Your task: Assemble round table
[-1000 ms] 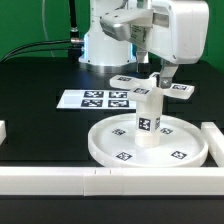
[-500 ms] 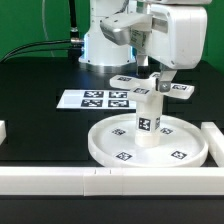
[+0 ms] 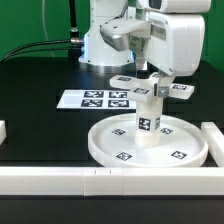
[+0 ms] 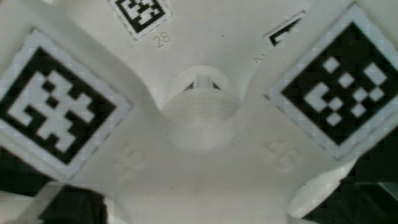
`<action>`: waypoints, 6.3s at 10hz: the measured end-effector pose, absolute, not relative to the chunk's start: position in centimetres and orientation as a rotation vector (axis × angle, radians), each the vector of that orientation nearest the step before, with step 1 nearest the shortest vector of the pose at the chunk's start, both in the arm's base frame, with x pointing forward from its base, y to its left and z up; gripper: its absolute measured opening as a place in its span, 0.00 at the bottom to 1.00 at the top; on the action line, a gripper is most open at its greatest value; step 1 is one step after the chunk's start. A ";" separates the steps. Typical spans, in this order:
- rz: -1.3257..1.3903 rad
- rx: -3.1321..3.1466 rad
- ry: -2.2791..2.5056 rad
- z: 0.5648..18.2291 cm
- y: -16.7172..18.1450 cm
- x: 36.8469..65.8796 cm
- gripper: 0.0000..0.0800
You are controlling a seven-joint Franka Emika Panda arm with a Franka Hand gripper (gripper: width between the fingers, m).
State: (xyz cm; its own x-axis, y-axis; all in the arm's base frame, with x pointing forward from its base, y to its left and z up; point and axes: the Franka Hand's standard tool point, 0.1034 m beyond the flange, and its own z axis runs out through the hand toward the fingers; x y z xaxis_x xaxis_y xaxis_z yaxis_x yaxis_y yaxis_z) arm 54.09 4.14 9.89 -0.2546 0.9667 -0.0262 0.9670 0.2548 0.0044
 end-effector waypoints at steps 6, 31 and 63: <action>-0.019 1.955 2.429 9.9 4.0 54.1 0.55; -0.012 2.918 -1.480 9.8 3.9 54.0 0.56; 0.061 3.026 1.039 13.5 5.8 54.5 0.81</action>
Offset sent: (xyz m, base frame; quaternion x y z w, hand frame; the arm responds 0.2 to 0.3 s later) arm 0.0000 0.0000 0.0000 0.0000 0.0000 0.0000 1.0000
